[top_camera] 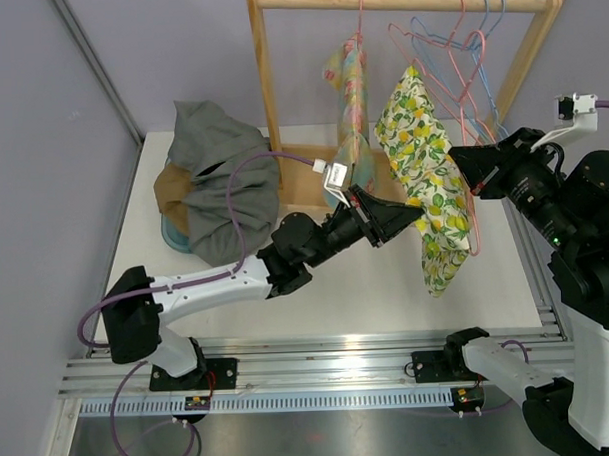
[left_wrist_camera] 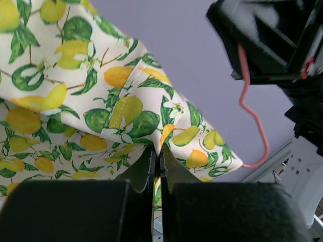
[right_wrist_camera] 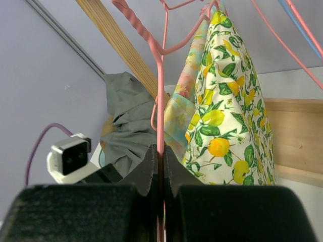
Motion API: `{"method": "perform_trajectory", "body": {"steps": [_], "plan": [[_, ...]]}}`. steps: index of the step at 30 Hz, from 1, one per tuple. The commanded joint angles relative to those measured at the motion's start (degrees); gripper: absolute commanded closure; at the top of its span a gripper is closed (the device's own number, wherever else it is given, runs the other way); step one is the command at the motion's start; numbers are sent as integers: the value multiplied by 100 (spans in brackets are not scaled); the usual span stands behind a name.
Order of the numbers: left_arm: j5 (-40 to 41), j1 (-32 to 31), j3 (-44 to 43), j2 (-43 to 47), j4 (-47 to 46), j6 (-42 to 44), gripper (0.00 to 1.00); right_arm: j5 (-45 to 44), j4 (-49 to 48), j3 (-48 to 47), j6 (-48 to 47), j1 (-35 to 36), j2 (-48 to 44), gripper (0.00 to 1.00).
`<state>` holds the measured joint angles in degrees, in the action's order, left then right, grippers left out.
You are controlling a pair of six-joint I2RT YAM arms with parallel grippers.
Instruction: Remove the skirt from the hanger
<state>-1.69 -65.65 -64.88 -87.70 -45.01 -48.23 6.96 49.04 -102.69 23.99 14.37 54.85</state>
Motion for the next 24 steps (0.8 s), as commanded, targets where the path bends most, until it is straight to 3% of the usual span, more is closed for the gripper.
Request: {"method": "perform_trajectory", "body": {"steps": [1, 4, 7, 8, 11, 15, 20, 24], "plan": [[442, 43, -33, 526, 124, 401, 100, 121, -658, 83, 45, 39, -71, 100], [450, -53, 142, 963, 834, 884, 100, -37, -597, -13, -78, 39, -10, 100], [1273, -352, 913, 1778, 1766, 1421, 100, -299, -492, -346, -227, 31, 104, 100], [1451, -431, 1534, 2018, 1994, 1413, 100, -353, -457, -426, -254, 31, 148, 100], [2022, -632, 2957, 3063, 2407, 905, 100, -511, -404, -811, -324, 39, 394, 100], [2945, -1132, 4068, 4373, 3418, 273, 100, -670, -412, -1357, -447, 31, 710, 100], [4194, -1827, 4212, 5402, 5314, -292, 100, -898, -404, -1692, -465, 39, 1088, 100], [4773, -1846, 3388, 4985, 6617, -143, 100, -951, -526, -1526, -430, 39, 1168, 100]]}}
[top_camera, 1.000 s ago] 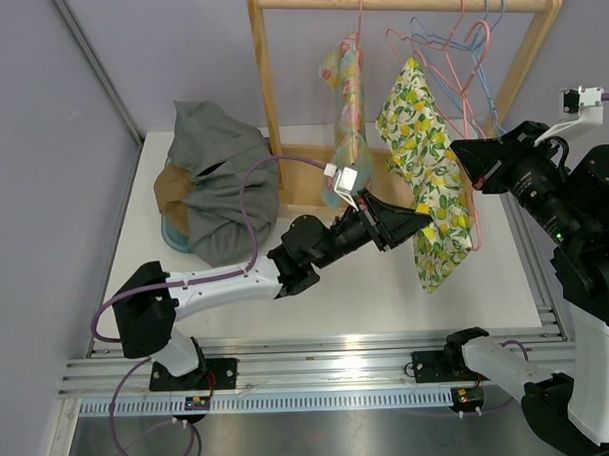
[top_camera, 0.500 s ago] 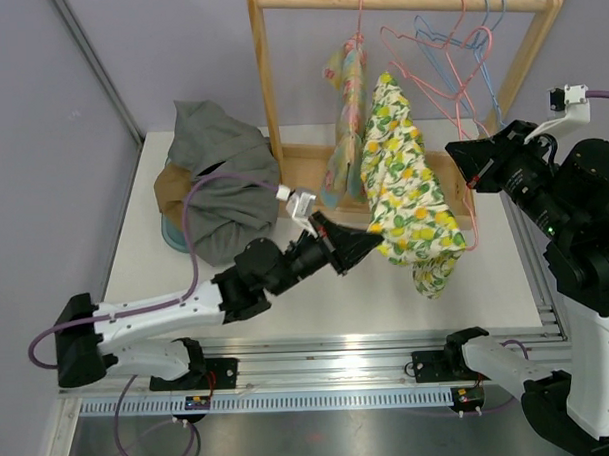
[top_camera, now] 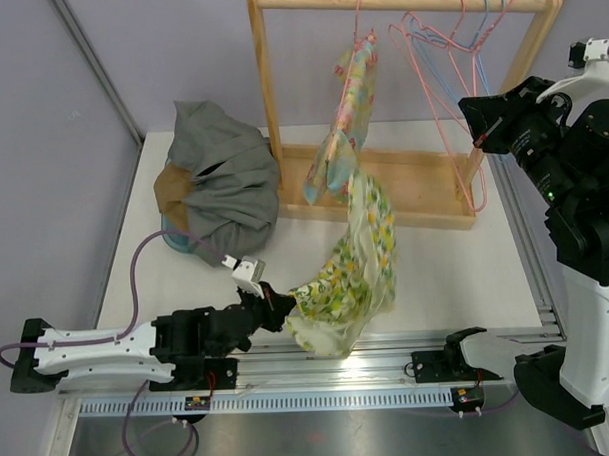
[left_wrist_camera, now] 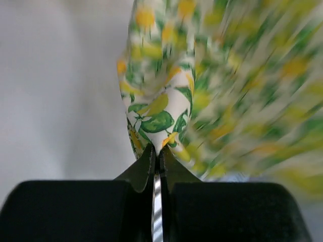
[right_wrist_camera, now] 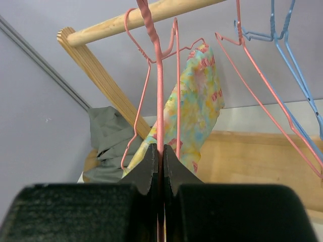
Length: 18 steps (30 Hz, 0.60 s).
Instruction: Remove the skirt from the hanger
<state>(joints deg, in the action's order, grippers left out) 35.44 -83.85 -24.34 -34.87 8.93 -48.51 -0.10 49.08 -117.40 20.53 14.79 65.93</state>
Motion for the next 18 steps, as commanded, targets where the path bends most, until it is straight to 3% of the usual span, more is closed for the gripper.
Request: {"method": "perform_trajectory", "body": {"steps": [1, 4, 9, 12, 15, 16, 18], "plan": [[1331, -26, -1147, -457, 1773, -71, 100, -254, -548, 33, -85, -11, 78, 100], [1815, -26, -2149, -1082, 2453, 464, 100, -193, -619, 226, -85, -11, 157, 100], [2196, 307, -3445, -1312, 2369, 2457, 100, -166, -654, 472, -93, -11, 262, 100], [1610, 1070, -3885, -1101, 1701, 3644, 100, -175, -724, 683, -85, -11, 280, 100], [732, 2353, -4497, -1205, 1358, 4427, 100, -166, -838, 894, -93, -11, 289, 100], [501, 3052, -4675, -1406, 1218, 4725, 100, -157, -856, 956, -76, -11, 315, 100], [-313, 3750, -5209, -1688, 989, 4999, 100, -131, -944, 1113, -41, -2, 315, 100]]}}
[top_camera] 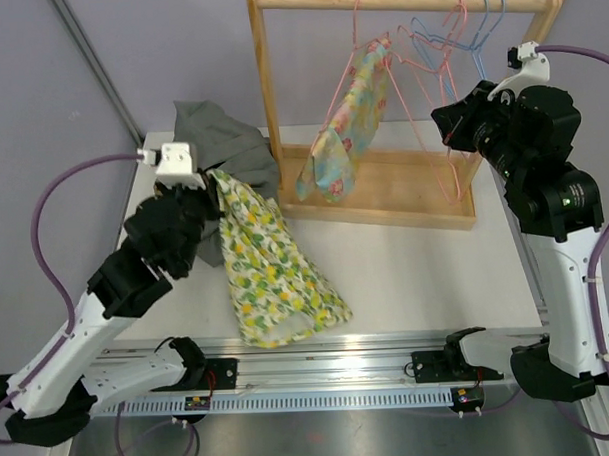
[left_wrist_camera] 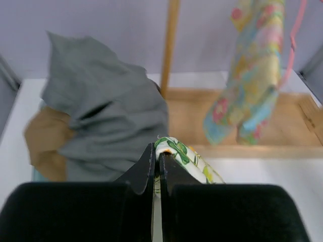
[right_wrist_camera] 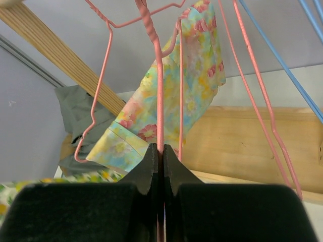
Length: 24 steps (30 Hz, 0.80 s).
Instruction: Remove the skirt from the hanger
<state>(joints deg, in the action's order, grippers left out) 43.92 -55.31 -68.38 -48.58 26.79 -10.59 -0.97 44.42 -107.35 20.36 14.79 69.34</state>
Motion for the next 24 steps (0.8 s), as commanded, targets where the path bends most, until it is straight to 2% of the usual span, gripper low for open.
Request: {"method": "perform_trajectory", "body": {"steps": [1, 3, 4, 6, 7, 8, 9, 10, 11, 12, 13, 16, 17, 20, 21, 22, 24], "plan": [[-1462, 1586, -1009, -658, -1033, 1365, 100, -35, -557, 179, -15, -2, -26, 100], [-1999, 2302, -1588, -1160, -1210, 1314, 100, -26, -636, 311, 38, -2, -35, 100], [-2541, 2932, -2278, -1406, -1333, 1253, 100, -17, -663, 433, 56, -11, -26, 100], [-3132, 3393, -2950, -2212, -1439, 1086, 100, 9, -716, 548, 91, -2, -26, 100], [-3187, 3674, -3684, -2531, -1605, 1085, 100, 1, -725, 592, 91, -11, -35, 100], [-3240, 3789, -4126, -2856, -1563, 1077, 100, 1, -725, 627, 91, -2, -52, 100], [-3406, 3921, -4722, -3616, -1449, 1085, 100, -26, -725, 671, 91, -11, -52, 100], [-3486, 4157, -5807, -4007, -1100, 911, 100, -17, -707, 698, 91, -11, -70, 100], [-3522, 4247, -6366, -4358, -905, 831, 100, -8, -698, 715, 100, -2, -79, 100], [-3539, 4309, -6694, -4954, -738, 822, 100, -17, -690, 759, 100, -2, -87, 100], [-3566, 4431, -6854, -5116, -762, 804, 100, -8, -698, 777, 91, -2, -105, 100], [-3942, 4861, -6138, -5311, -1218, 26, 100, -17, -733, 847, 100, -11, -149, 100], [-4066, 4959, -5326, -5294, -1420, -178, 100, 0, -733, 865, 100, -11, -140, 100], [-4505, 5179, -4143, -5189, -1851, -793, 100, 0, -751, 856, 108, -11, -96, 100], [-4524, 5179, -3304, -5110, -2053, -874, 100, 9, -768, 856, 117, -2, -79, 100], [-4515, 5179, -2939, -5022, -2159, -988, 100, 9, -786, 856, 117, -2, -70, 100], [-4411, 5179, -1913, -4785, -2335, -1383, 94, 36, -847, 821, 117, -11, -9, 100]]}}
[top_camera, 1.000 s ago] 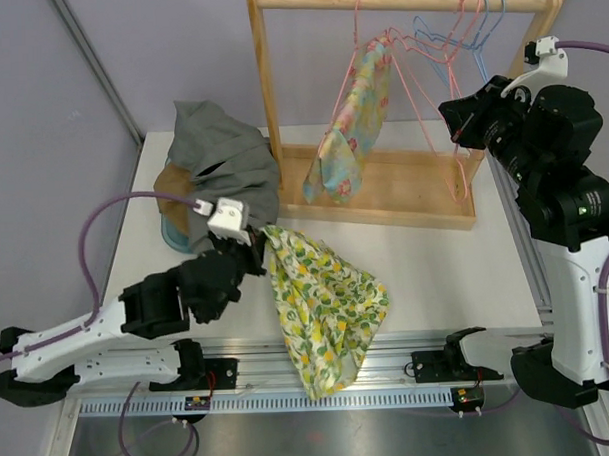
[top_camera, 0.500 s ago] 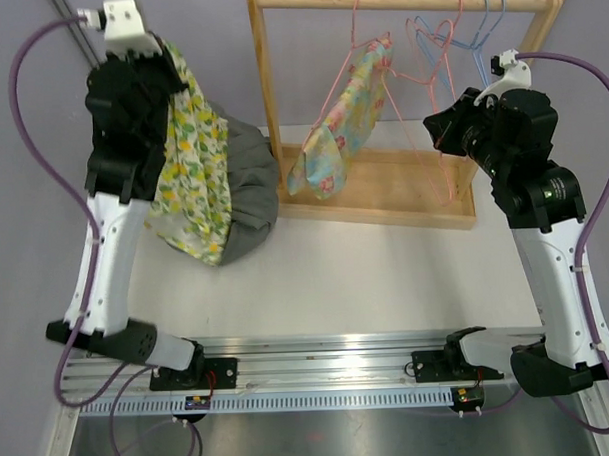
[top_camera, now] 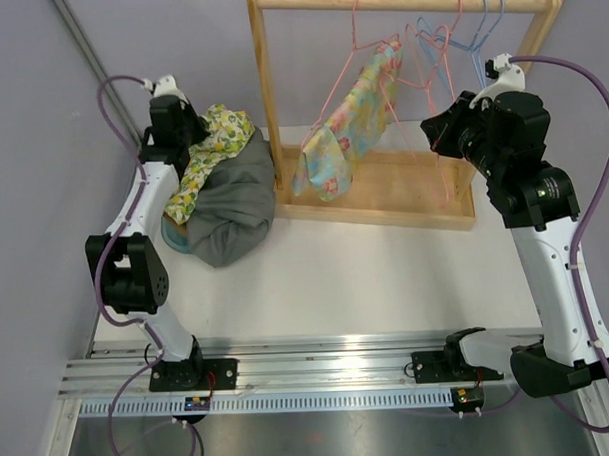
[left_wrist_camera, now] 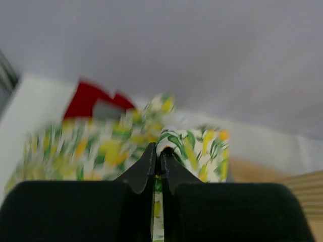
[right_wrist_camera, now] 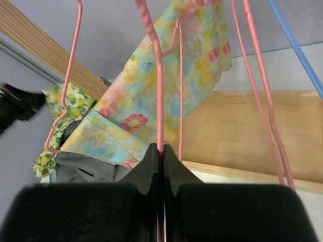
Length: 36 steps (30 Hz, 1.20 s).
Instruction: Remove the skirt from the hanger
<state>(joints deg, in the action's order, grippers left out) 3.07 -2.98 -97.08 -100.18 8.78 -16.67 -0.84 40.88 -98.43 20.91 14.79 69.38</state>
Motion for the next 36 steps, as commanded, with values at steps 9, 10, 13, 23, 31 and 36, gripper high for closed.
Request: {"method": "perform_trajectory", "body": {"steps": [9, 10, 13, 23, 31, 36], "plan": [[-46, -272, 1965, 692, 306, -883, 2, -56, -546, -1220, -148, -11, 812, 100], [61, -360, 2026, 937, 387, -778, 2, -91, -520, -1361, -183, -11, 1014, 100], [334, -510, 2341, 1796, 432, -576, 1, -188, -424, -1941, -271, -11, 1418, 100], [431, -739, 3633, 4275, 968, -319, 1, -522, -503, -2628, -464, -11, 2140, 100], [387, -888, 4127, 5447, 1556, -364, 1, -839, -485, -2594, -579, -46, 2518, 100], [387, -897, 4206, 5790, 1724, -285, 1, -900, -450, -2137, -448, -81, 2457, 100]]}}
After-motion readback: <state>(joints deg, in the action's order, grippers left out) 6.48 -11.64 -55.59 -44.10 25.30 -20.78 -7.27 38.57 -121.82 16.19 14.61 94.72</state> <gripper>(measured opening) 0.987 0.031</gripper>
